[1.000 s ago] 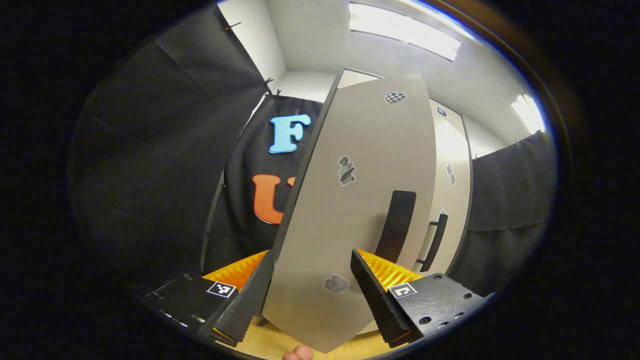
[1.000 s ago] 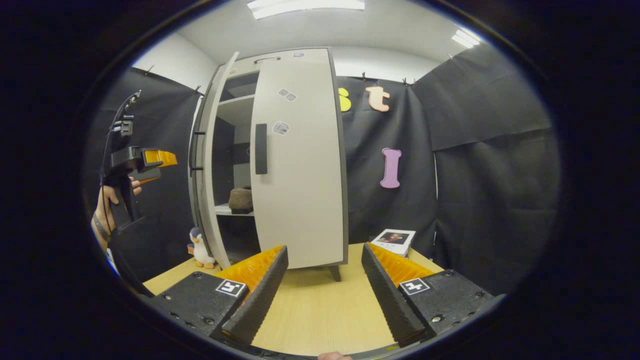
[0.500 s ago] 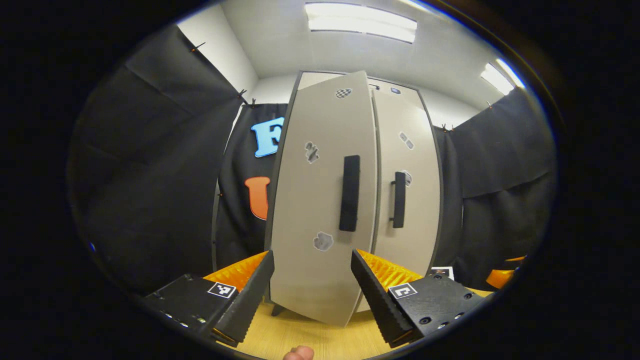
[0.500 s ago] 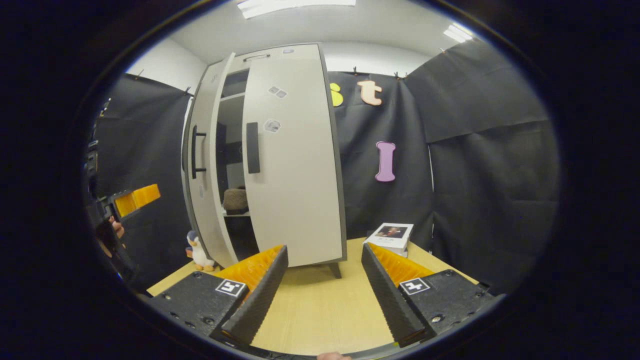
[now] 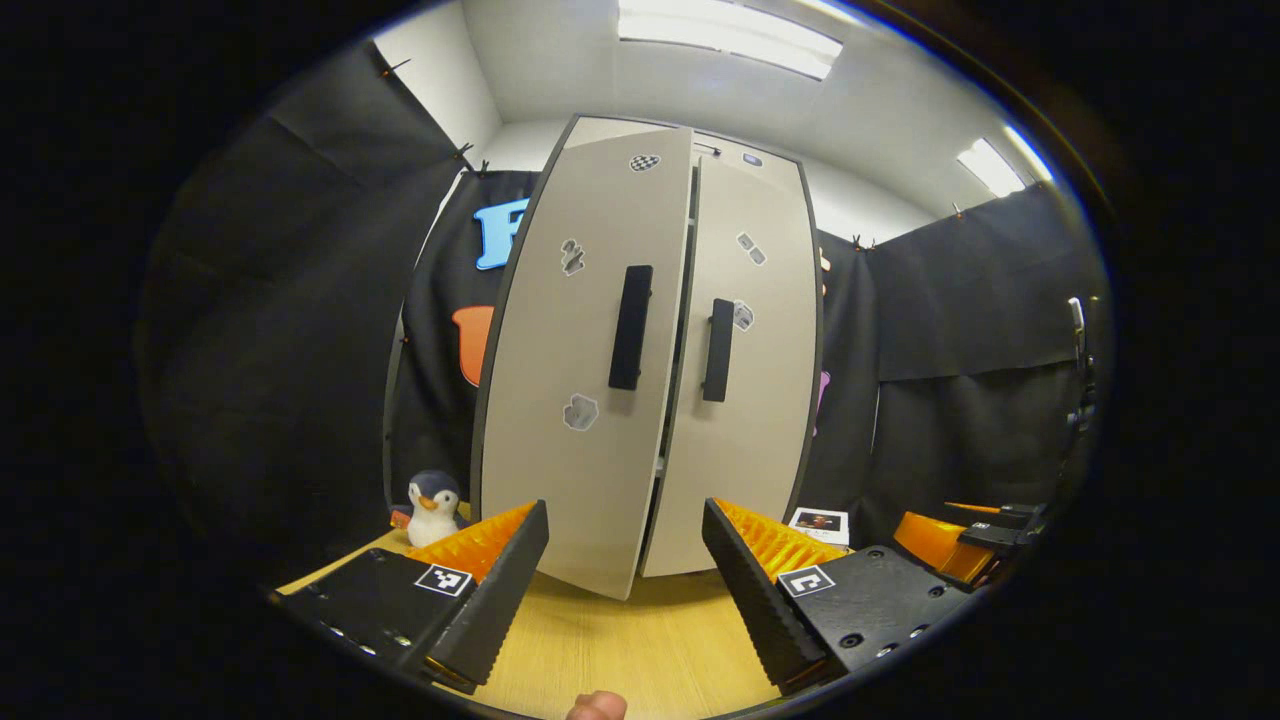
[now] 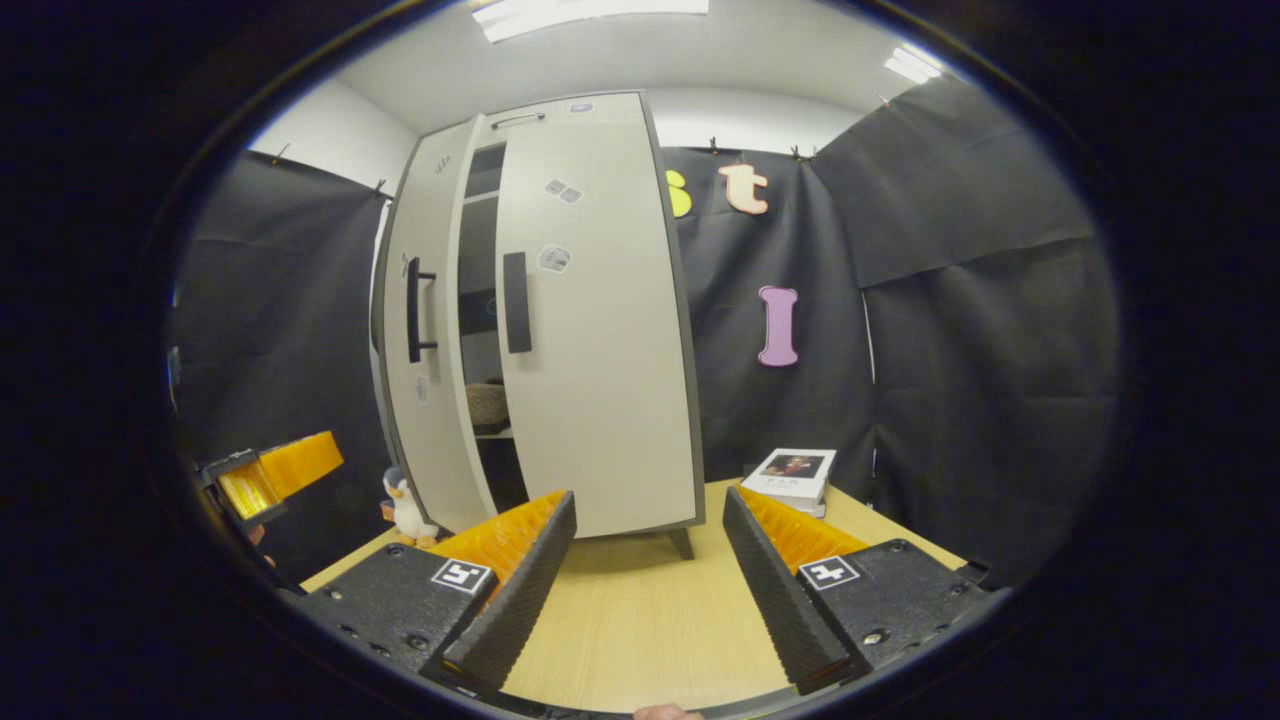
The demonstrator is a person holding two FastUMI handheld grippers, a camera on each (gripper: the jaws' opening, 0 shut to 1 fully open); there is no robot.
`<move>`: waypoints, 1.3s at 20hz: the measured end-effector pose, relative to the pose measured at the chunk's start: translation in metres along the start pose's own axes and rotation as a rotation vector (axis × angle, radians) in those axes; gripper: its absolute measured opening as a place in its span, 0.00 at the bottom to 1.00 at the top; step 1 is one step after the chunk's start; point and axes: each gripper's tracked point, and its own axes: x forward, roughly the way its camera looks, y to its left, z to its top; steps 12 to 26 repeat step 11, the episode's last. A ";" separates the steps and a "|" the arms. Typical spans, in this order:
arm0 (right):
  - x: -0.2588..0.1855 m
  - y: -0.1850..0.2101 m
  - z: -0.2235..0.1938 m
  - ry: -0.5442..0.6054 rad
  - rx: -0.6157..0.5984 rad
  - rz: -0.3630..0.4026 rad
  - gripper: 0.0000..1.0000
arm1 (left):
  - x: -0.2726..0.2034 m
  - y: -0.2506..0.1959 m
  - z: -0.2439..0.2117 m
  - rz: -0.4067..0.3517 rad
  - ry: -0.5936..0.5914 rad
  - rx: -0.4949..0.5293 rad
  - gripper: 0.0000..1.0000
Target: Grab one shoe with the right hand and put it into the shoe cabinet, grab the other shoe with the left hand and put it into the shoe cabinet; then close the right door with the right hand and the left door with the left hand.
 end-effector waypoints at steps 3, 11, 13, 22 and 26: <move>0.002 0.003 -0.002 0.009 -0.009 0.010 0.94 | -0.004 0.005 -0.011 0.017 0.028 -0.002 0.95; 0.005 0.009 -0.005 0.030 -0.006 0.031 0.97 | -0.001 0.002 -0.008 0.022 0.009 0.009 0.95; 0.005 0.009 -0.005 0.030 -0.006 0.031 0.97 | -0.001 0.002 -0.008 0.022 0.009 0.009 0.95; 0.005 0.009 -0.005 0.030 -0.006 0.031 0.97 | -0.001 0.002 -0.008 0.022 0.009 0.009 0.95; 0.005 0.009 -0.005 0.030 -0.006 0.031 0.97 | -0.001 0.002 -0.008 0.022 0.009 0.009 0.95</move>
